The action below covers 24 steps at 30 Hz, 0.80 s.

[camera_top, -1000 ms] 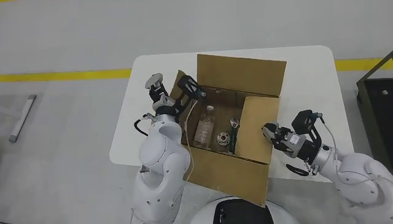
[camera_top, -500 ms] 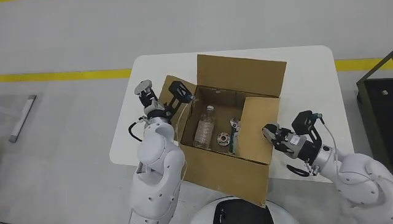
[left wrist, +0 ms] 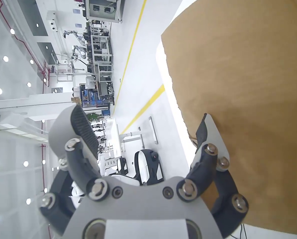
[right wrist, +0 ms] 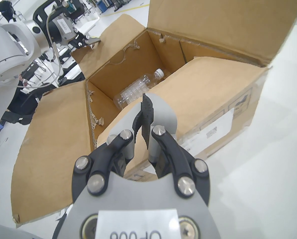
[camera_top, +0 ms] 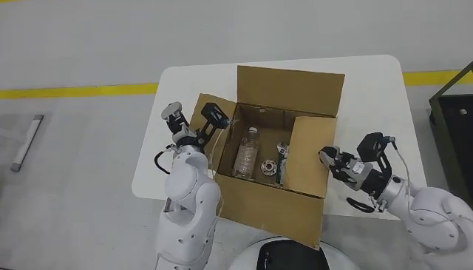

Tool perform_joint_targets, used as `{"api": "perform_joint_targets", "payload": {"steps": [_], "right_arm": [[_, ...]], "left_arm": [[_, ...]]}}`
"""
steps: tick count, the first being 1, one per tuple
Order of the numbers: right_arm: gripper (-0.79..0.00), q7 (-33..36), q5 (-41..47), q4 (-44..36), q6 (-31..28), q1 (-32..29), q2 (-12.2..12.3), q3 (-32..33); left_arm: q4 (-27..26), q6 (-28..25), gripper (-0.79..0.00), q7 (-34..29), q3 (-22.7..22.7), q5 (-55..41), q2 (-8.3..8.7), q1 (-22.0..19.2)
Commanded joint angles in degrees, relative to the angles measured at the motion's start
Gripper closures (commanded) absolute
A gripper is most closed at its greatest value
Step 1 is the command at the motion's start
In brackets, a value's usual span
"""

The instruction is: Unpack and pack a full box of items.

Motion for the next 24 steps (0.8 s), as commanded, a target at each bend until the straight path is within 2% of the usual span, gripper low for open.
{"api": "perform_joint_targets", "payload": {"steps": [1,5,7,10,17,24], "right_arm": [[0.000,-3.6,0.4,-0.1,2.2,-1.2,-0.1,1.7],[0.000,-9.1,2.1,0.4,9.1,-4.2,-0.4,5.3],[0.000,-10.0,2.4,0.9,12.8,-5.4,-0.6,6.6],[0.000,-8.6,2.8,1.6,15.0,-6.2,-0.7,6.7],[0.000,-5.6,0.2,4.1,13.5,-3.4,-0.9,2.3],[0.000,-4.9,-2.2,7.8,11.6,2.8,-1.3,-2.3]], "left_arm": [[-2.4,0.3,-0.785,-0.1,0.4,-2.4,-0.22,0.2],[-7.4,-0.2,-0.785,-0.6,1.8,-5.9,-0.61,0.7],[-9.7,-0.7,-0.785,-0.8,3.1,-6.6,-0.76,1.1],[-12.4,-1.3,-0.785,-1.2,5.1,-6.9,-0.93,1.8],[-17.2,-2.8,-0.785,-1.0,11.9,-9.8,-1.49,4.4],[-17.8,-3.4,-0.785,-1.3,16.0,-12.6,-1.94,6.0]]}}
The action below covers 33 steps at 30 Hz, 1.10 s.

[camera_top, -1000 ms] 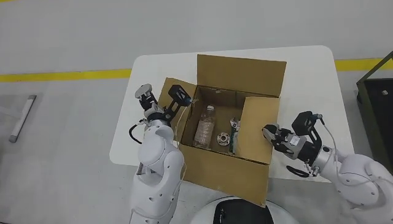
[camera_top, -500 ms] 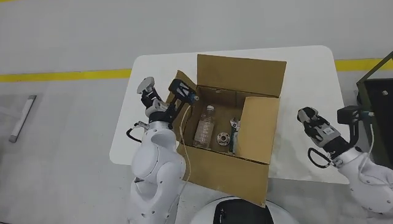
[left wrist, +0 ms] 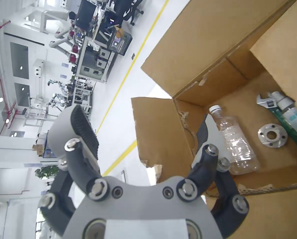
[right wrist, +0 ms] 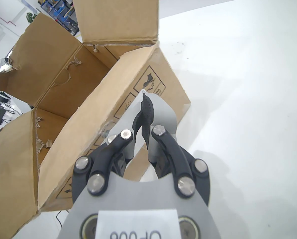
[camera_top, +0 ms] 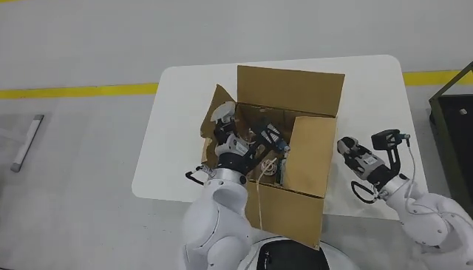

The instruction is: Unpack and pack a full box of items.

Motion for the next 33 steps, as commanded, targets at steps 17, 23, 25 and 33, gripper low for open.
{"api": "perform_joint_targets", "payload": {"steps": [17,23,25,33], "right_arm": [[0.000,1.5,-2.9,13.4,-6.7,16.8,-1.0,-7.3],[0.000,1.5,-4.5,15.3,-6.9,19.6,-1.3,-9.2],[0.000,0.8,-4.8,14.8,-6.7,18.8,-1.3,-8.8],[0.000,-6.0,-7.7,2.7,-6.0,5.7,-0.3,-1.4]], "left_arm": [[2.3,-1.4,-0.785,-6.4,-0.7,-23.7,-1.41,2.3],[6.3,-3.4,-0.785,-9.4,-2.6,-32.9,-1.37,3.1],[6.5,-3.4,-0.785,-9.7,-3.0,-33.6,-1.32,3.1],[6.5,-3.4,-0.785,-9.7,-3.0,-33.6,-1.32,3.1]]}}
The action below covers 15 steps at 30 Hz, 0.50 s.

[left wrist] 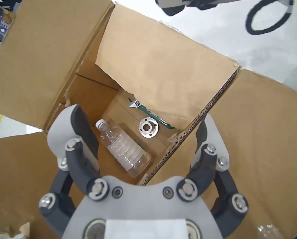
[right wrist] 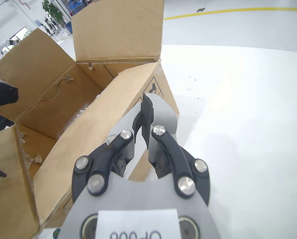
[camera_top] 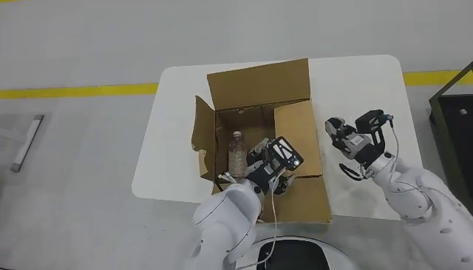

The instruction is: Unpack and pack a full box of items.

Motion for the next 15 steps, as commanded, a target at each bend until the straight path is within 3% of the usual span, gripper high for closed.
{"api": "perform_joint_targets", "payload": {"steps": [1,6,9,15], "right_arm": [[0.000,-0.5,-0.4,-3.6,-0.2,-4.1,0.3,2.4],[0.000,-1.9,3.2,-9.7,-0.2,-13.1,0.6,8.4],[0.000,-1.8,4.6,-11.2,-0.3,-16.6,0.7,10.8],[0.000,-2.1,6.2,-11.6,-0.6,-20.3,0.7,13.4]], "left_arm": [[0.0,0.0,-0.785,0.0,0.0,0.0,0.00,0.0],[0.5,1.4,-0.785,1.6,-0.2,-1.2,-0.01,0.5],[1.4,6.5,-0.785,3.4,-0.6,-9.6,-0.49,0.5],[6.5,20.6,-0.785,3.2,-2.9,-33.5,-2.16,-4.9]]}}
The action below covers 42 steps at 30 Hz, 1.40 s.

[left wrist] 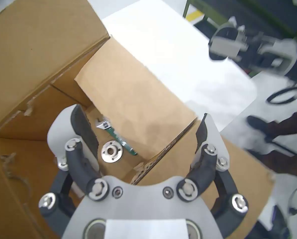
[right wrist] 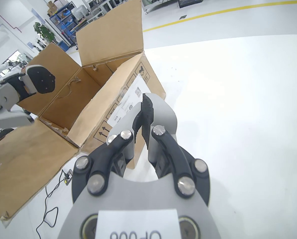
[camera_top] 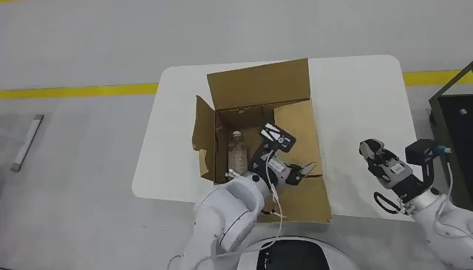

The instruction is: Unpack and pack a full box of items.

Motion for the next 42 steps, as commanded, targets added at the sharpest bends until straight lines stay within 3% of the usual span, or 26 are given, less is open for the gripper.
{"api": "perform_joint_targets", "payload": {"steps": [1,5,9,22,30,42], "right_arm": [[0.000,0.1,0.2,-0.1,-0.2,-0.3,0.0,0.4],[0.000,0.2,0.5,-0.6,-0.2,-0.9,-0.1,0.9],[0.000,0.3,0.4,-0.9,-0.4,-1.0,-0.1,1.0],[0.000,1.8,-0.5,-1.2,-0.8,-0.8,-0.3,0.5],[0.000,2.5,-0.7,-0.8,-1.0,-0.6,-0.4,0.2],[0.000,2.1,-1.9,0.4,-0.8,-1.3,-0.6,-1.2]], "left_arm": [[2.3,4.7,-0.785,-0.1,-1.0,-8.1,-0.40,-1.8],[8.1,12.0,-0.785,-2.1,-3.0,-19.2,-1.01,-5.9],[11.5,13.3,-0.785,-2.6,-4.1,-21.8,-0.89,-7.8],[12.4,13.3,-0.785,-2.4,-4.6,-22.0,-0.65,-7.8],[15.9,18.8,-0.785,5.0,-4.9,-24.7,-0.72,-6.8],[21.4,21.6,-0.785,9.1,-5.1,-26.9,-0.28,-7.3]]}}
